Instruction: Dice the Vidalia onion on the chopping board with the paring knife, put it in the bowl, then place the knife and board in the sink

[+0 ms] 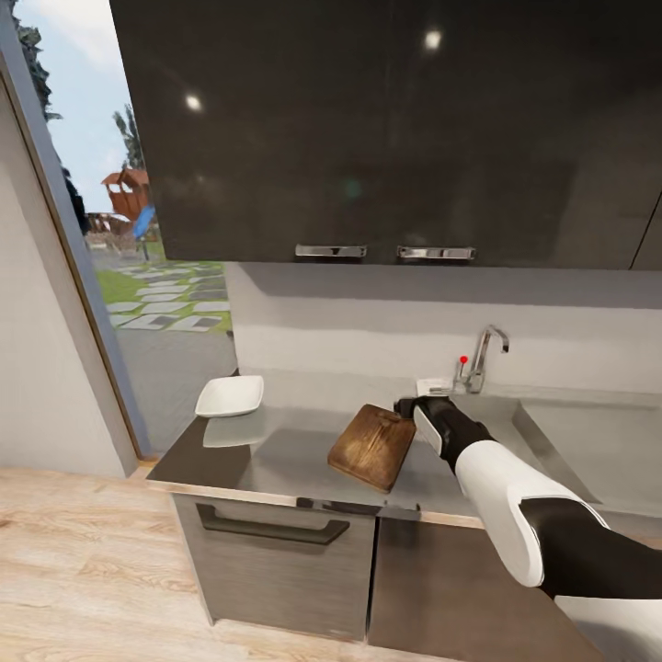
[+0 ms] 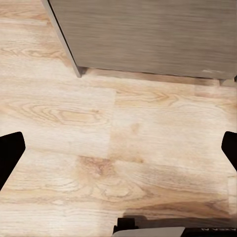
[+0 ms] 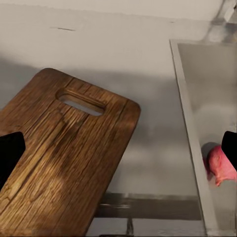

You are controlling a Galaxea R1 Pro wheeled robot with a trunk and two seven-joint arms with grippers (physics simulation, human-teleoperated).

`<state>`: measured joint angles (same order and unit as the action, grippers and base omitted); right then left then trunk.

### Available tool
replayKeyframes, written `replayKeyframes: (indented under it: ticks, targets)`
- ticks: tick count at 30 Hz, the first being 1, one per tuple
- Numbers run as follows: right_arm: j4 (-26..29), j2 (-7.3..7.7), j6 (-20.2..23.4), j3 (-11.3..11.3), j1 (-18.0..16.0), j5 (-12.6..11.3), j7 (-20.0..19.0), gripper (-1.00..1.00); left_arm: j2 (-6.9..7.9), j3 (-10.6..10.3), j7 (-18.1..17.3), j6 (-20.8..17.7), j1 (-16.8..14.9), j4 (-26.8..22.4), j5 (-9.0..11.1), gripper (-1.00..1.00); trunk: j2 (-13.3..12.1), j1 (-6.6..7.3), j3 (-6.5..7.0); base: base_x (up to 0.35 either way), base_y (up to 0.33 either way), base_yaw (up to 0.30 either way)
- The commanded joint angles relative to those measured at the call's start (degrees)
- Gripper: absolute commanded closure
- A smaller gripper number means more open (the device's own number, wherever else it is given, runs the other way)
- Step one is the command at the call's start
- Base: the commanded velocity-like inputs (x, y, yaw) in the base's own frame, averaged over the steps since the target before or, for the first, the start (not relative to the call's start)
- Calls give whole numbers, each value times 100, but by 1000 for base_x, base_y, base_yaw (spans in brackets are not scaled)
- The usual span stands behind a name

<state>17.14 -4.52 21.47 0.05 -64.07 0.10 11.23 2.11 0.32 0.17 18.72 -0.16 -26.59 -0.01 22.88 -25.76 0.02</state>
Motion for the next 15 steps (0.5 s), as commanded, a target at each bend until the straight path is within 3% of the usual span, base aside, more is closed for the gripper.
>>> replayKeyframes:
  ticks: [1,9,10,15]
  targets:
    - [6,-3,147,2,0,0,17,-100,0,3,1,18,-1,4,0,-100,4,-2,-2,0,0,0]
    - [55,32,696,-13,0,23,18,-100,0,3,2,19,-1,4,5,-100,4,-2,-2,0,0,0]
    - [265,72,1118,-20,-11,32,19,-100,0,3,2,18,-1,4,5,-100,4,-2,-2,0,0,0]
    - [895,90,1964,-23,-133,34,34,-100,0,3,1,19,-1,7,9,-100,4,-2,-2,0,0,0]
